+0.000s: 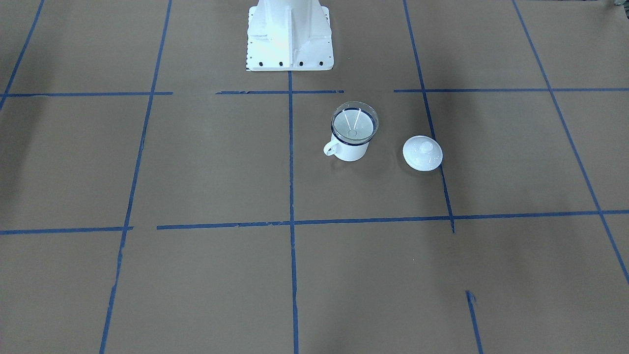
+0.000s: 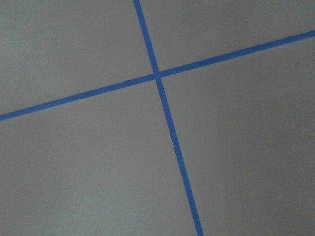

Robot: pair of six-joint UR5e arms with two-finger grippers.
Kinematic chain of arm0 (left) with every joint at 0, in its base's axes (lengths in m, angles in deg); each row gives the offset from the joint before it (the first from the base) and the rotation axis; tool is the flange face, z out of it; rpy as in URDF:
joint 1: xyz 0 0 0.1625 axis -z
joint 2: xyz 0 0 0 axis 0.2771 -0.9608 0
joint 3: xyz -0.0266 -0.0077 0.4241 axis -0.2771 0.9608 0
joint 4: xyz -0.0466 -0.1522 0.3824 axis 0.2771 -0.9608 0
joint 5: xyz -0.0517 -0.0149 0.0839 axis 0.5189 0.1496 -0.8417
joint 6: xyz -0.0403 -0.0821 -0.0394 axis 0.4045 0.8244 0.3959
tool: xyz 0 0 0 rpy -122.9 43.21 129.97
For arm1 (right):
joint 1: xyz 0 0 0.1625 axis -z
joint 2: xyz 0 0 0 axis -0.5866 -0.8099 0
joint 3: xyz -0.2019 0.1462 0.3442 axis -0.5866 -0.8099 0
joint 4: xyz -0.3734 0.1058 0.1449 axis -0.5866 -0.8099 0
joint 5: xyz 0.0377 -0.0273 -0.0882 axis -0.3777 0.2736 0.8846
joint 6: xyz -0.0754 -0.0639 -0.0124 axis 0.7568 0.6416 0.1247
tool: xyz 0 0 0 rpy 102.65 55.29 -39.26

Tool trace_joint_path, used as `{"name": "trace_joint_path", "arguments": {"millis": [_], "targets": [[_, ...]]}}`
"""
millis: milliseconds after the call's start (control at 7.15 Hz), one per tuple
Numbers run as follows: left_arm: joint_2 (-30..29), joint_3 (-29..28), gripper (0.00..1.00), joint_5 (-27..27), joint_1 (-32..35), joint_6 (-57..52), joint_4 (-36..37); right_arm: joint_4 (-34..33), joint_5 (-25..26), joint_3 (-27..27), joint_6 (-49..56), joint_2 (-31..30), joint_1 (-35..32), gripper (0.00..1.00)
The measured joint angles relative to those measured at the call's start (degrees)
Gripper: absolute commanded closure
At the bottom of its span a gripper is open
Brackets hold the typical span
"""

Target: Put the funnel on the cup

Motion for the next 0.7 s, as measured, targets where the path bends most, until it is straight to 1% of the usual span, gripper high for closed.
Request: {"name": "trace_joint_path", "arguments": {"millis": [420, 699], "targets": [[-0.3, -0.7, 0.00, 0.5, 0.3, -0.1, -0.2, 0.0, 0.0, 0.0, 0.0, 0.0, 0.0, 0.00], [-0.6, 0.0, 0.00, 0.7, 0.3, -0.2, -0.2, 0.0, 0.0, 0.0, 0.0, 0.0, 0.0, 0.00]]}}
